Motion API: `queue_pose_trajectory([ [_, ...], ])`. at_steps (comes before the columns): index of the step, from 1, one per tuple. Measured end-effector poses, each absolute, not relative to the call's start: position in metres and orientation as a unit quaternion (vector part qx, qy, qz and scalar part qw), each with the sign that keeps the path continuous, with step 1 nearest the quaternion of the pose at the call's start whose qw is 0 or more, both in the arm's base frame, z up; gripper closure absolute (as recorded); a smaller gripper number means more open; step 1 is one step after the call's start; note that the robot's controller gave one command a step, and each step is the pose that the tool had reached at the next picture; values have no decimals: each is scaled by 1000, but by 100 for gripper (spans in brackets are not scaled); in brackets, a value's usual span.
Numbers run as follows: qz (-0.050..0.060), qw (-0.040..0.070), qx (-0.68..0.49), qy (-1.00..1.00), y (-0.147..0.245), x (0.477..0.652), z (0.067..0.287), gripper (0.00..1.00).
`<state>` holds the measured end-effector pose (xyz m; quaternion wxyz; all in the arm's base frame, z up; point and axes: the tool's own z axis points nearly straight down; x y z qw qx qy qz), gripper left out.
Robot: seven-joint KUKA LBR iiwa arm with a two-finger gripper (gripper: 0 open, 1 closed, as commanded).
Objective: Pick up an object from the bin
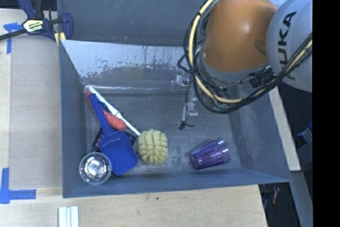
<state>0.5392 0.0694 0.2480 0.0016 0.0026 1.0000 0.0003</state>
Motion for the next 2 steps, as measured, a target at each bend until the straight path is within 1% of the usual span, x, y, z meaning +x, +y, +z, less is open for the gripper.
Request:
queue_pose_trajectory([
  [1, 0, 2, 3, 1000, 69, 539, 248, 0],
  [2, 1, 1, 0, 1000, 108, 523, 184, 0],
])
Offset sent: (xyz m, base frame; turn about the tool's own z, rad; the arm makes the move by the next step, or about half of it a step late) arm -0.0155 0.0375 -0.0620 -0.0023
